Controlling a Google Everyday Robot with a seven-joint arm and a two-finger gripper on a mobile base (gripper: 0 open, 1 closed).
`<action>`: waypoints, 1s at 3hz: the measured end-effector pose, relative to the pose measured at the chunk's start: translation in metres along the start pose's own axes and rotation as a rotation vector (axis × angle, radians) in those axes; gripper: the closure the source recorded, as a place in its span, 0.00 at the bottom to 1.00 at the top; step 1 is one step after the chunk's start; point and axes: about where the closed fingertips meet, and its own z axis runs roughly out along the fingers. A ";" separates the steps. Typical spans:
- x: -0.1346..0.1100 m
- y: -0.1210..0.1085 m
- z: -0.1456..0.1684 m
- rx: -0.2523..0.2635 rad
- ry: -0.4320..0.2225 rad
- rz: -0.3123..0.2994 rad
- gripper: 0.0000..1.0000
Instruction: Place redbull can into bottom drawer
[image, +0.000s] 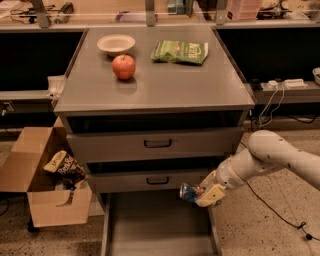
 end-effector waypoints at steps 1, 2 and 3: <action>0.050 0.004 0.052 -0.033 0.045 0.024 1.00; 0.102 0.011 0.117 -0.102 0.062 0.061 1.00; 0.118 0.022 0.144 -0.154 0.056 0.092 1.00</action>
Offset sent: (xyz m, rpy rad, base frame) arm -0.0995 0.0125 -0.2660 0.0295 0.2717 0.0419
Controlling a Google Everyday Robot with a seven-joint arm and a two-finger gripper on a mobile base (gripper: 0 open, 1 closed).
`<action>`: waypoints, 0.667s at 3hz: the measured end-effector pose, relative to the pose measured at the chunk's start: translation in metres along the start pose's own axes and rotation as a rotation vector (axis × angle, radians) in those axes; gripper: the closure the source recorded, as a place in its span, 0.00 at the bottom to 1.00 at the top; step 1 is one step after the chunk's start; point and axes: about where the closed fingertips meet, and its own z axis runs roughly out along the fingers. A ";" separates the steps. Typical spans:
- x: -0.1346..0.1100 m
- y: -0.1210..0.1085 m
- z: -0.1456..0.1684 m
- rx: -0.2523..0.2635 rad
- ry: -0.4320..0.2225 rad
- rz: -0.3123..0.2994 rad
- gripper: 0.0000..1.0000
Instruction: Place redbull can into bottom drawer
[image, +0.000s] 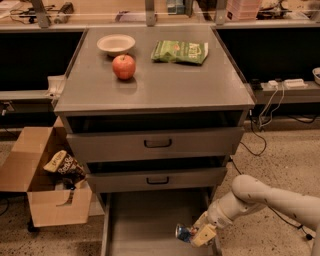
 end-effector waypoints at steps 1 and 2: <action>0.000 0.000 0.000 0.000 0.000 0.000 1.00; 0.004 -0.005 0.009 -0.001 -0.013 0.011 1.00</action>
Offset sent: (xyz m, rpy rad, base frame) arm 0.0039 -0.0010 -0.0236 0.0191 0.0033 -0.0384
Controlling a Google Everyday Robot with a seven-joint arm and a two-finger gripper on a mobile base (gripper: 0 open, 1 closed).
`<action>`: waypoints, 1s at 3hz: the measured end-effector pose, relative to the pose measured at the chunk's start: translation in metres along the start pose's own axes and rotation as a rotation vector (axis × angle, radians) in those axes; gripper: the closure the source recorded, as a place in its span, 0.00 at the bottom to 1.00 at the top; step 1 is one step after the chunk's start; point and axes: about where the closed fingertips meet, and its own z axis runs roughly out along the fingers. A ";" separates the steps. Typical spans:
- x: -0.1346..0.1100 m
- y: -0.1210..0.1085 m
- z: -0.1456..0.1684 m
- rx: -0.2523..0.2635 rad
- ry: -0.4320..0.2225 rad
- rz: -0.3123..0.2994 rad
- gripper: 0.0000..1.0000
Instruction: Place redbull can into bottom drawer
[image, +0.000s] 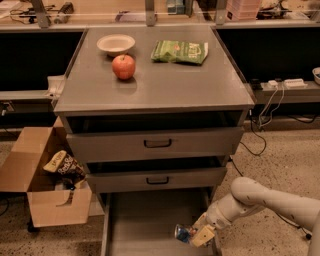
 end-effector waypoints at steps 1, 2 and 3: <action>0.001 -0.020 0.036 0.022 -0.010 -0.035 1.00; 0.004 -0.055 0.082 0.067 -0.066 -0.050 1.00; 0.006 -0.084 0.116 0.093 -0.116 -0.058 1.00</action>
Offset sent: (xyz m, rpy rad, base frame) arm 0.0573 0.0480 -0.1514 0.0623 -0.1723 -0.0756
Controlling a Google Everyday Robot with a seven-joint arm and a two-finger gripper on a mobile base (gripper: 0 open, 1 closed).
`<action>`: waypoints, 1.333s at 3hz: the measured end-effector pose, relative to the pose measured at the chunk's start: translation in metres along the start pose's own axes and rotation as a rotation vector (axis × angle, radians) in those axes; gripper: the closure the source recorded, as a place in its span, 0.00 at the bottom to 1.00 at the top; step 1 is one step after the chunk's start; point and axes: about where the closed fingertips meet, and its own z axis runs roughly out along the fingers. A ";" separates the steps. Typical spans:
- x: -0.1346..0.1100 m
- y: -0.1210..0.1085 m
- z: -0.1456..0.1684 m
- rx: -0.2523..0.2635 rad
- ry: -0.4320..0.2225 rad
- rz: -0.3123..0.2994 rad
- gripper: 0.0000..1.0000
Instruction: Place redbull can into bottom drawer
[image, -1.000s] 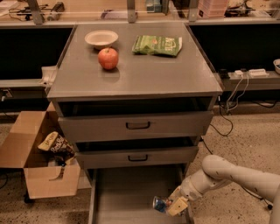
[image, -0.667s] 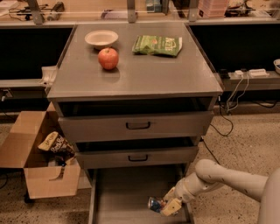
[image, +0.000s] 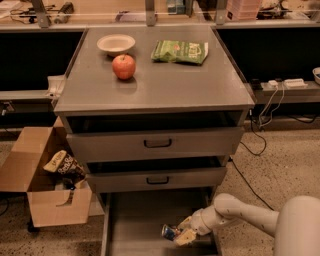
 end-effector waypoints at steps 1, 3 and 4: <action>0.006 -0.020 0.035 0.002 -0.024 0.003 1.00; 0.019 -0.045 0.094 -0.029 -0.030 0.049 1.00; 0.015 -0.053 0.111 -0.044 -0.046 0.066 0.85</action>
Offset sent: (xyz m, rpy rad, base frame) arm 0.0328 0.0403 -0.1108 0.0404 0.0369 -0.0244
